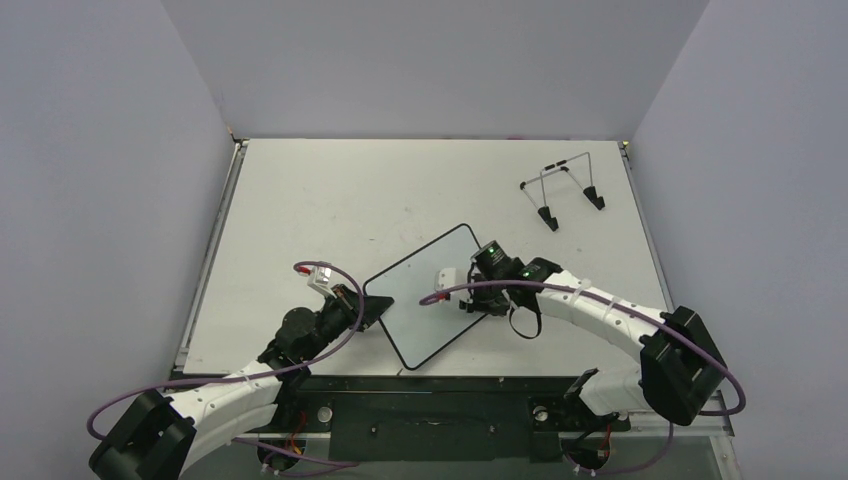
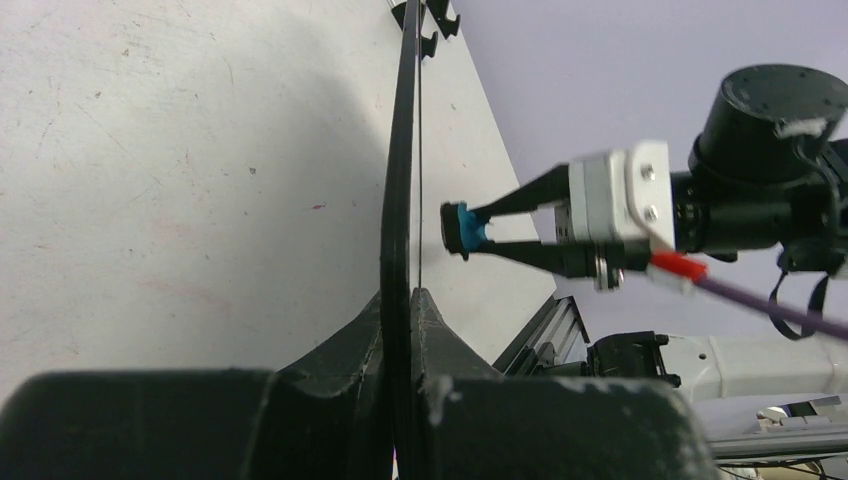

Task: Erase the whiteboard
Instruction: Erase the whiteboard at the center of the board.

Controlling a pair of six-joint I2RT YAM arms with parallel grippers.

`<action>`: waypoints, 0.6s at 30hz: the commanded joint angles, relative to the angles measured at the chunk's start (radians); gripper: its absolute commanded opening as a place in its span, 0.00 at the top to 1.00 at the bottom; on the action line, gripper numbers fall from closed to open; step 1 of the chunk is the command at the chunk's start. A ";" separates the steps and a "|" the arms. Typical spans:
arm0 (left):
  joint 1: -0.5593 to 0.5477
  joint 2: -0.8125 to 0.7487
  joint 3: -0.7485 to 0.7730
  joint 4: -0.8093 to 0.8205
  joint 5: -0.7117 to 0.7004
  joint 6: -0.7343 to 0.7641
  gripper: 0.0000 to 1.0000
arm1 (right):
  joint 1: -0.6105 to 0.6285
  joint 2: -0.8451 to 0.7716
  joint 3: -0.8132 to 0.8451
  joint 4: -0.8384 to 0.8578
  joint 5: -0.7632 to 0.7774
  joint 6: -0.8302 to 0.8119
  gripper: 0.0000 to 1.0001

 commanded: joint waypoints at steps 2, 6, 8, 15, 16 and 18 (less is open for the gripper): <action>-0.005 -0.009 0.050 0.104 0.015 -0.007 1.00 | -0.157 -0.018 -0.019 0.050 0.013 0.006 1.00; -0.004 -0.014 0.049 0.100 0.015 -0.004 1.00 | -0.208 -0.009 -0.025 0.066 0.017 0.010 1.00; -0.004 -0.015 0.049 0.102 0.014 -0.005 1.00 | -0.214 0.004 -0.024 0.077 0.030 0.018 1.00; -0.005 -0.031 0.043 0.103 0.016 -0.002 1.00 | -0.216 0.016 -0.025 0.104 0.025 0.041 1.00; -0.005 -0.032 0.043 0.102 0.015 -0.002 1.00 | -0.220 0.016 -0.024 0.110 0.021 0.044 1.00; -0.005 -0.032 0.042 0.101 0.017 0.000 1.00 | -0.228 0.011 -0.023 0.121 0.008 0.056 1.00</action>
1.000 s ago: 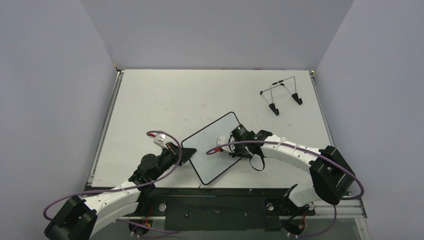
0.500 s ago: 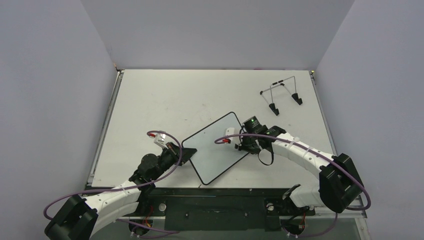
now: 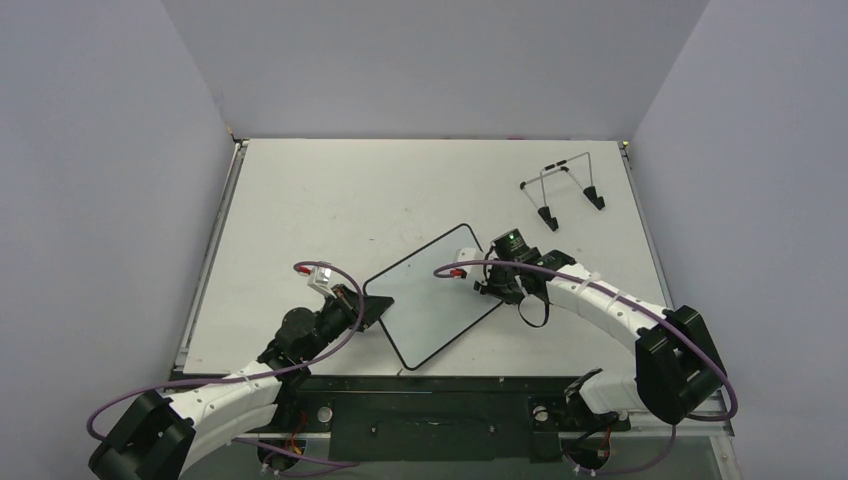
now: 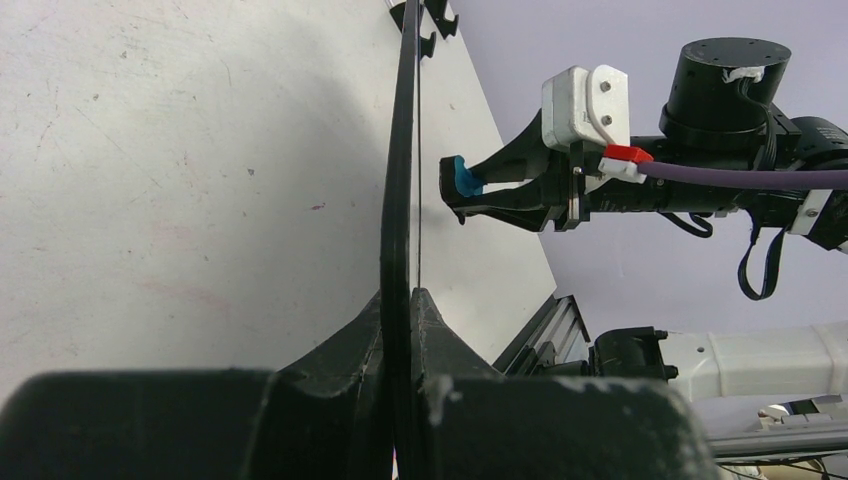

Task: Erase the whiteboard
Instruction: Erase the whiteboard at the center of the board.

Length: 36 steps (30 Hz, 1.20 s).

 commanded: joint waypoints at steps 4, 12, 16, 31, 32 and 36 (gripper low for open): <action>-0.005 -0.021 0.044 0.109 0.020 -0.004 1.00 | -0.042 -0.009 0.002 0.102 -0.053 0.057 1.00; -0.004 0.002 0.051 0.127 0.027 -0.010 1.00 | -0.124 -0.037 -0.053 0.339 -0.102 0.189 1.00; -0.005 0.000 0.049 0.136 0.021 -0.014 1.00 | -0.125 -0.016 -0.074 0.404 -0.136 0.247 1.00; -0.005 0.056 0.006 0.263 -0.051 -0.101 1.00 | -0.077 0.064 0.023 0.245 -0.249 0.390 1.00; -0.004 0.054 0.003 0.266 -0.060 -0.104 1.00 | -0.070 0.077 0.026 0.251 -0.262 0.404 1.00; -0.005 0.032 0.000 0.245 -0.078 -0.104 1.00 | -0.017 0.095 0.033 0.290 -0.264 0.495 1.00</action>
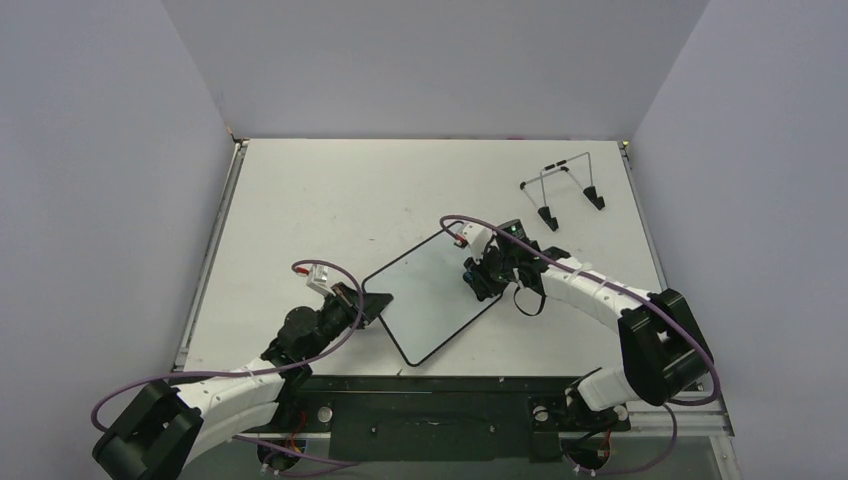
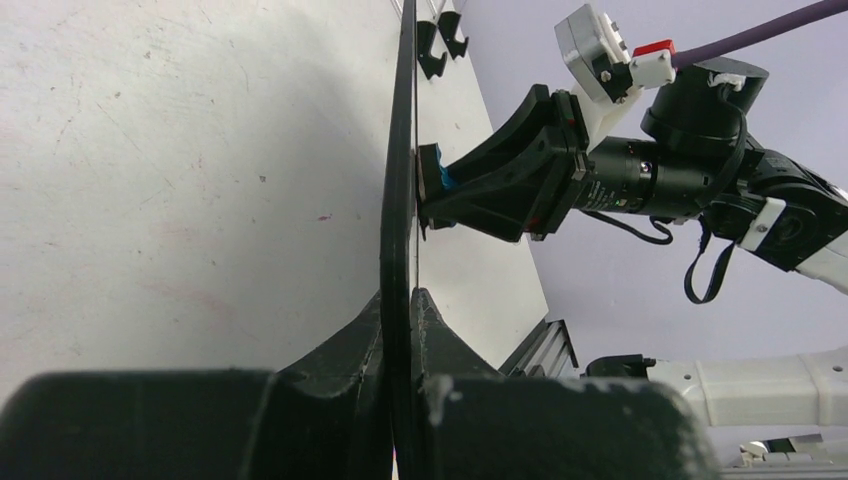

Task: Erase the whiteboard
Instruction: Erase the whiteboard at the center of the board.

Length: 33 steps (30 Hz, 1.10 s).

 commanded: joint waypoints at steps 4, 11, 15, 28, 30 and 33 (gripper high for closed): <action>-0.004 -0.042 0.006 0.169 -0.036 -0.039 1.00 | 0.192 -0.013 0.053 0.071 -0.048 0.151 1.00; -0.006 -0.033 0.012 0.171 -0.020 -0.027 1.00 | 0.443 0.055 0.192 0.091 0.002 0.199 1.00; -0.005 -0.027 0.024 0.169 0.010 -0.011 1.00 | 0.429 0.142 0.296 0.079 0.172 0.210 1.00; -0.006 -0.048 0.039 0.174 0.073 0.073 1.00 | 0.063 0.243 0.359 -0.053 0.209 0.214 1.00; -0.005 -0.051 0.037 0.173 0.065 0.074 1.00 | 0.066 0.219 0.299 -0.055 0.130 0.190 1.00; -0.005 -0.059 0.028 0.180 0.033 0.059 1.00 | 0.104 0.172 0.213 -0.078 0.016 0.123 1.00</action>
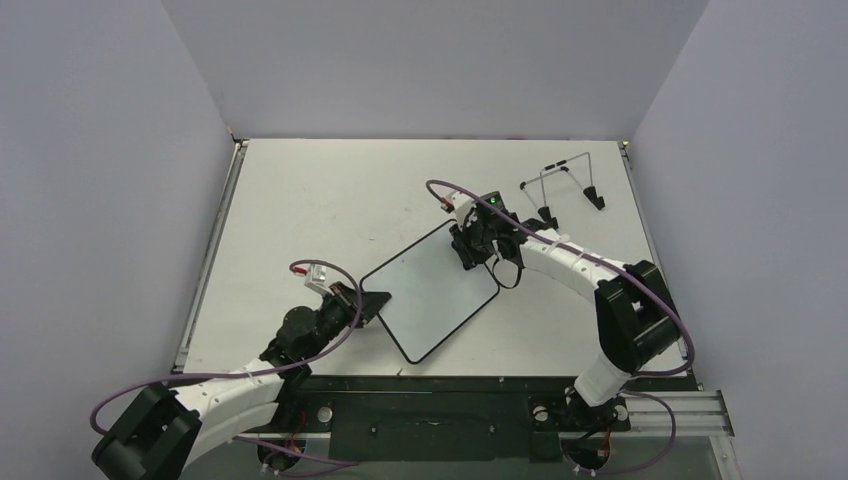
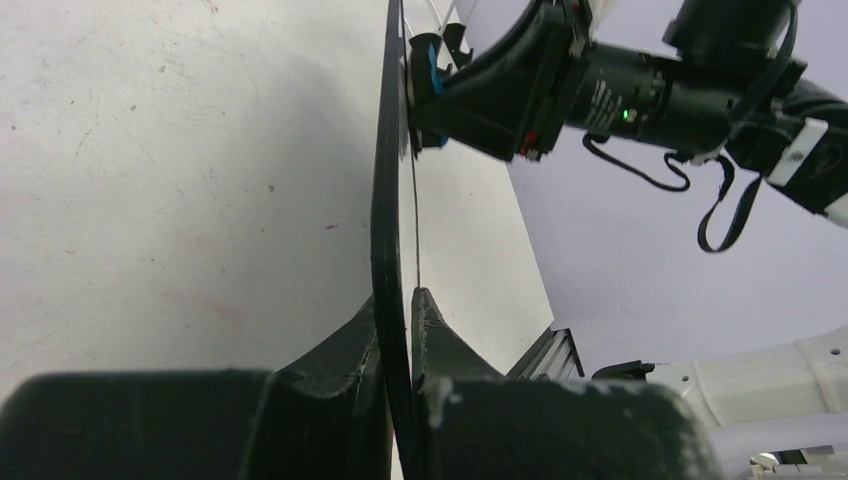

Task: Erase the whiteboard
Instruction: Erase the whiteboard at the center of the board, then place the whiteboard eraser at the corner of the board.

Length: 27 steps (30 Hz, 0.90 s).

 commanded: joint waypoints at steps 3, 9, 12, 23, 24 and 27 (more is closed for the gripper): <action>-0.010 -0.062 0.021 0.201 0.020 0.021 1.00 | 0.150 -0.127 -0.133 -0.148 -0.296 -0.166 1.00; -0.010 -0.143 0.020 0.128 -0.026 0.032 1.00 | 0.183 -0.248 -0.158 -0.188 -0.280 -0.218 1.00; -0.009 -0.206 0.023 0.072 -0.028 0.059 1.00 | 0.002 -0.242 -0.138 -0.245 -0.230 -0.238 1.00; -0.006 -0.364 0.039 -0.052 -0.028 0.139 1.00 | -0.599 -0.326 -0.289 -0.411 -0.135 -0.508 1.00; -0.006 -0.362 0.041 -0.053 -0.025 0.141 1.00 | -0.617 -0.336 -0.297 -0.413 -0.146 -0.523 1.00; -0.006 -0.354 0.056 -0.058 0.001 0.167 1.00 | -0.663 -0.347 -0.316 -0.419 -0.128 -0.575 0.97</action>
